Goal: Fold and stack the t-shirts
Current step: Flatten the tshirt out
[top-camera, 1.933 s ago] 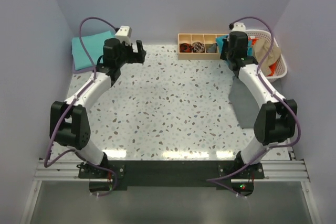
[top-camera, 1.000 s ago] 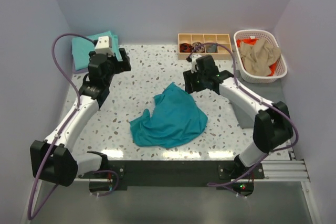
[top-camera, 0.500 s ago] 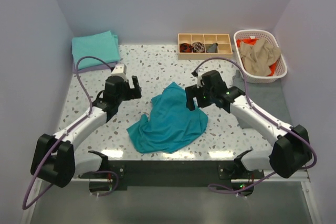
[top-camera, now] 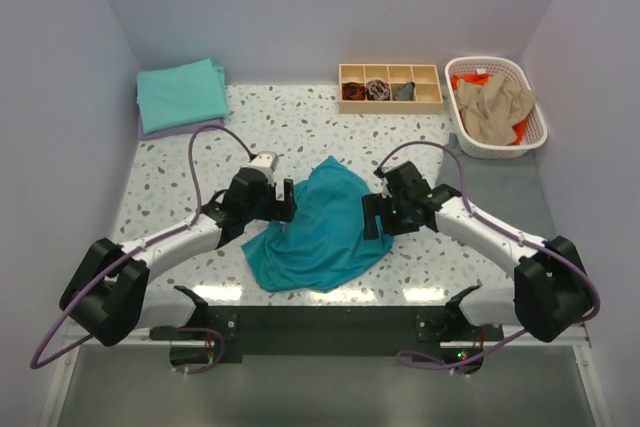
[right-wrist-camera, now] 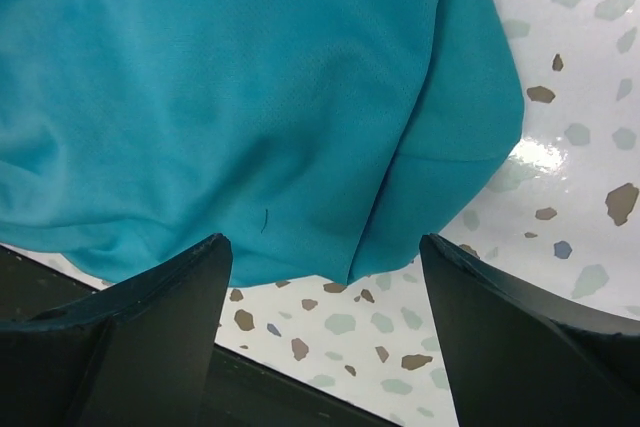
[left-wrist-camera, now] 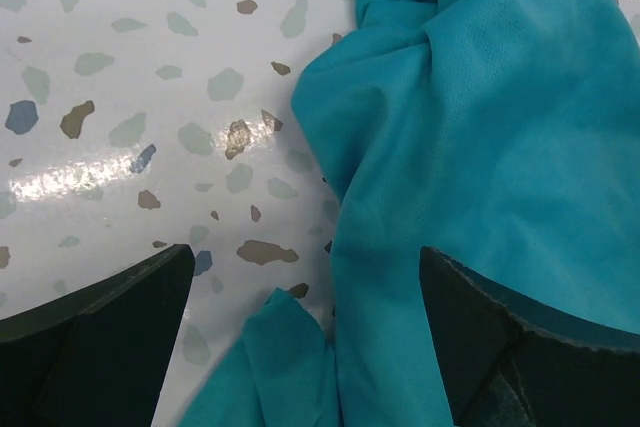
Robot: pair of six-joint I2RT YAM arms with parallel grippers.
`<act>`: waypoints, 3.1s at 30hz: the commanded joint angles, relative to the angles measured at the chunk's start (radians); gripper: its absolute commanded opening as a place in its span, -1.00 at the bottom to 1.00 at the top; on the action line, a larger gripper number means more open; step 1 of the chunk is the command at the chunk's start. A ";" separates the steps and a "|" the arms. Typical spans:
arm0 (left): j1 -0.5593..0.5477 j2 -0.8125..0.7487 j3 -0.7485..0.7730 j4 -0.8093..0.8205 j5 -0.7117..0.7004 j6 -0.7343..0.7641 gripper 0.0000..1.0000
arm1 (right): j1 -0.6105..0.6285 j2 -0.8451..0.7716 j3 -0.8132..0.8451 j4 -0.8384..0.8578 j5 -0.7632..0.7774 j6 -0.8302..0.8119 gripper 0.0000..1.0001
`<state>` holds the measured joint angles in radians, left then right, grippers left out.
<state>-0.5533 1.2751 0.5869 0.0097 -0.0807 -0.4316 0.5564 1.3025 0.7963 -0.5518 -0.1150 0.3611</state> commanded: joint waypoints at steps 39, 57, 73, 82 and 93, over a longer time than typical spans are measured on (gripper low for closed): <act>-0.042 -0.272 0.341 -0.286 -0.428 0.152 -1.00 | 0.013 -0.170 0.432 0.029 0.061 -0.157 -1.00; -0.036 -0.364 0.744 -0.703 -0.281 0.062 -1.00 | 0.014 -0.272 0.673 -0.198 -0.316 -0.237 -0.90; 0.127 0.277 0.720 -0.253 0.004 0.149 -1.00 | 0.005 0.219 0.544 -0.218 0.575 -0.156 -1.00; 0.151 0.437 0.780 -0.083 -0.210 0.223 0.87 | -0.004 0.140 0.462 -0.045 0.490 -0.177 0.25; 0.150 0.123 0.460 -0.054 -0.222 0.140 1.00 | 0.108 0.211 0.376 -0.010 -0.009 -0.284 0.35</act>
<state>-0.4065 1.5444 1.1877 -0.1265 -0.2974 -0.2398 0.5964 1.4548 1.1965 -0.6018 0.0193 0.1307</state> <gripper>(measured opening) 0.997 0.679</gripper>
